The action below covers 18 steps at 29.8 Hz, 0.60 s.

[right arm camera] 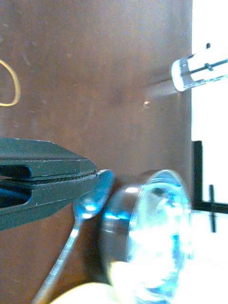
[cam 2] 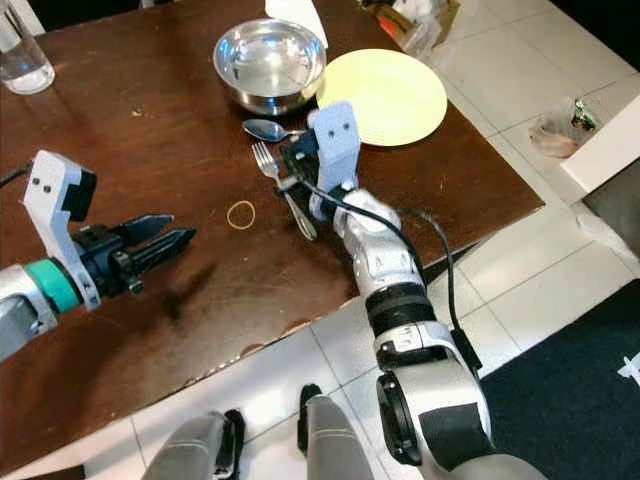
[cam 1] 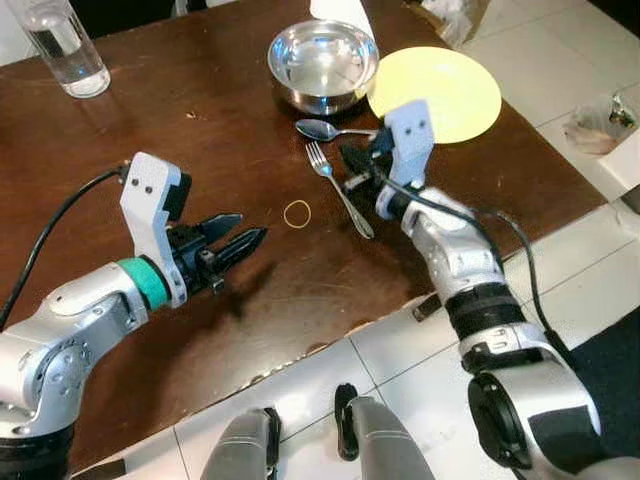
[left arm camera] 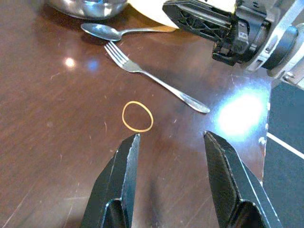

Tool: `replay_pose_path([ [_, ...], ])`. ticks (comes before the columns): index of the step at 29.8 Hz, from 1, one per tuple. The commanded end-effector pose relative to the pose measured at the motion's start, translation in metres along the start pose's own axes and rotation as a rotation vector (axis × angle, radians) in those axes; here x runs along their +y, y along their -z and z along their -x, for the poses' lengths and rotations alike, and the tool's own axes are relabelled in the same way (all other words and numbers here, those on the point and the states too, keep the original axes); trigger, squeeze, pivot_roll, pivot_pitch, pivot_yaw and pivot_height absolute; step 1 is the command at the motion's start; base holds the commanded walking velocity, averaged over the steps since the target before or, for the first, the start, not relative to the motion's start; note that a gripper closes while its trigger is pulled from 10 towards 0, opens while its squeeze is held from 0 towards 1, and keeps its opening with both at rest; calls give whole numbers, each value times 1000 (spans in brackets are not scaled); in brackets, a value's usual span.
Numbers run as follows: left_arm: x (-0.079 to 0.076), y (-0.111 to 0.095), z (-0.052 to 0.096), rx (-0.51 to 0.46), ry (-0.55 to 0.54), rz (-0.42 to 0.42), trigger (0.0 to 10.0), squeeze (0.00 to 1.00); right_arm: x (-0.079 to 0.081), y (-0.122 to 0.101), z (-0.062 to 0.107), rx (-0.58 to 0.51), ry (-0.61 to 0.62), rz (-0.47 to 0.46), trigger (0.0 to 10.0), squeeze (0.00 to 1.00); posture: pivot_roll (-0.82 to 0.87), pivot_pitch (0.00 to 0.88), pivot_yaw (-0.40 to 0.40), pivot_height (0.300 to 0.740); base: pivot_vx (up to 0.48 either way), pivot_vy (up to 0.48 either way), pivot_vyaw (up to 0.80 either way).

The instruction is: Setting the table

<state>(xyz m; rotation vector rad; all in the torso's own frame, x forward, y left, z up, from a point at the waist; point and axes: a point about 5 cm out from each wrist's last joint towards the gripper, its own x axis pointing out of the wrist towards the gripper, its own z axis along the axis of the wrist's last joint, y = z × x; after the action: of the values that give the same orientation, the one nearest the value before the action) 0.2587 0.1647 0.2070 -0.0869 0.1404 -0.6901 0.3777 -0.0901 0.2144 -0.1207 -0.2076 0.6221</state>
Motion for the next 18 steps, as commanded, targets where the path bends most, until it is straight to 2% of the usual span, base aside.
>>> replay_pose_path([
  [1, 0, 6, -1, 21, -5, 12, 10000, 0, 5, 6, 1, 24, -21, 18, 10000, 0, 4, 179, 55, 740, 0, 0, 0],
  [2, 0, 6, -1, 21, -5, 12, 10000, 0, 5, 6, 1, 24, -21, 18, 10000, 0, 4, 179, 55, 740, 0, 0, 0],
  [3, 0, 6, -1, 19, -3, 13, 10000, 0, 8, 12, 1, 71, -31, 84, 10000, 0, 3, 179, 54, 740, 0, 0, 0],
  [4, 0, 7, -2, 16, -2, 14, 10000, 0, 7, 35, 2, 203, -13, 105, 10000, 1000, 7, 179, 51, 740, 0, 0, 0],
  [5, 0, 7, -2, 16, -2, 14, 10000, 0, 7, 35, 2, 203, -13, 105, 10000, 1000, 7, 179, 51, 740, 0, 0, 0],
  [8, 0, 7, -2, 16, -4, 14, 10000, 0, 6, 52, 5, 293, -6, 103, 10000, 1000, 10, 180, 51, 740, 0, 0, 0],
  [13, 1, 7, -1, 16, -10, 13, 10000, 0, 9, 63, 8, 370, -24, 112, 10000, 1000, 13, 183, 52, 740, 0, 0, 0],
  [14, 1, 7, -1, 15, -11, 12, 10000, 0, 9, 66, 9, 394, -24, 118, 10000, 0, 15, 186, 50, 740, 0, 0, 0],
  [18, 1, 7, 0, 13, -13, 12, 10000, 0, 7, 72, 9, 442, -17, 126, 10000, 0, 15, 188, 48, 740, 0, 0, 0],
])
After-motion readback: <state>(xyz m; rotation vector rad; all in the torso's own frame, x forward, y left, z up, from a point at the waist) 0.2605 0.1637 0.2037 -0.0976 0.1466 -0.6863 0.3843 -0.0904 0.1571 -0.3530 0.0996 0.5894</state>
